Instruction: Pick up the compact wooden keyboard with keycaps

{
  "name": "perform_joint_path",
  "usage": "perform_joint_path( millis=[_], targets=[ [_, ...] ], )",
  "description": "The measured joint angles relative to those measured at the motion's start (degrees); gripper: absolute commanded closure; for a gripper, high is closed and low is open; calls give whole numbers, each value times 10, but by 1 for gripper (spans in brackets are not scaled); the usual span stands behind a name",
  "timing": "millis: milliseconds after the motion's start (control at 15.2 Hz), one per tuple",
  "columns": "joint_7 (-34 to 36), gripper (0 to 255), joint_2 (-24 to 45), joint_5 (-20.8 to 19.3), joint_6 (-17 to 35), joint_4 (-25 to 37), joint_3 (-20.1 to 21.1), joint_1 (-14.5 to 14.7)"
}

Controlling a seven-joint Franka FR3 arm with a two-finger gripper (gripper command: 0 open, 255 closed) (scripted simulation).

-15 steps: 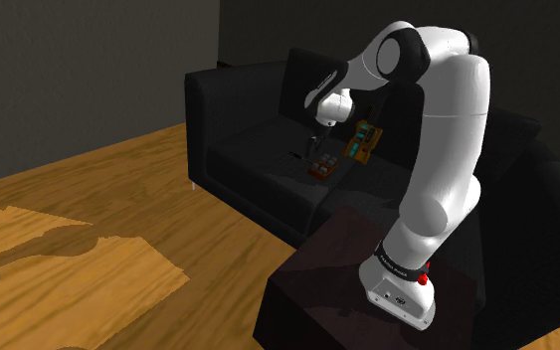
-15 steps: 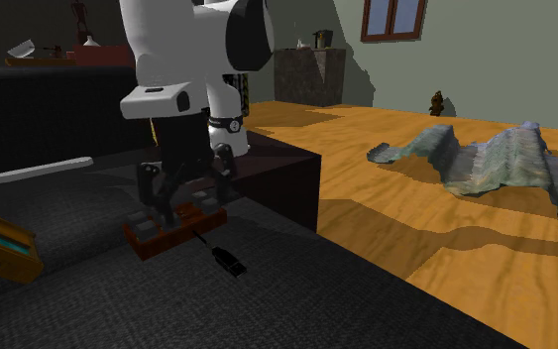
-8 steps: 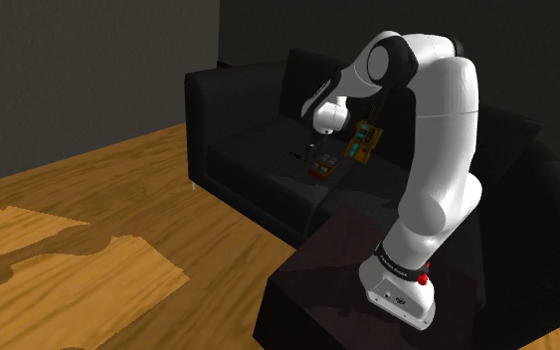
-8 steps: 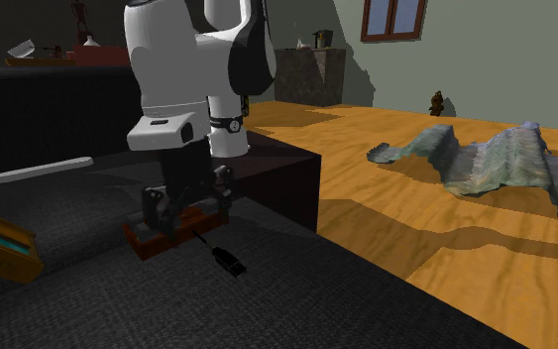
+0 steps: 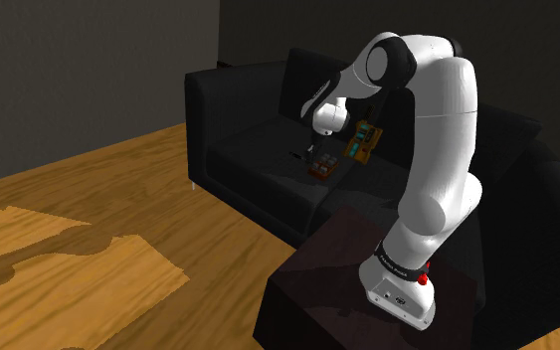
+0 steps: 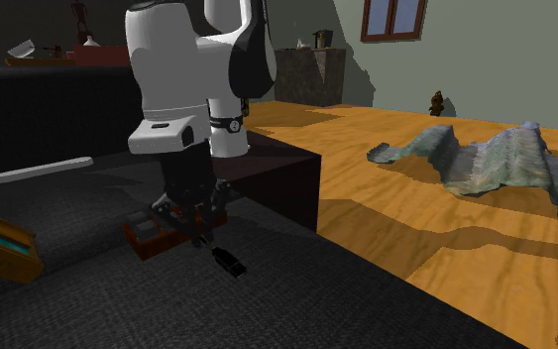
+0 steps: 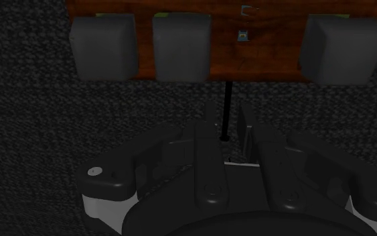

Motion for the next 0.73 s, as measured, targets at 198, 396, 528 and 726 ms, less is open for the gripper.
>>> perform_joint_path(
  millis=[198, 396, 528, 726],
  targets=[
    [0, 255, 0, 0, 0, 0, 0, 0],
    [7, 255, -14, -9, -10, -3, -7, 5],
    [12, 255, -24, -16, -20, -3, -12, 8],
    [22, 255, -43, -30, -37, -4, -22, 15]
  ],
)
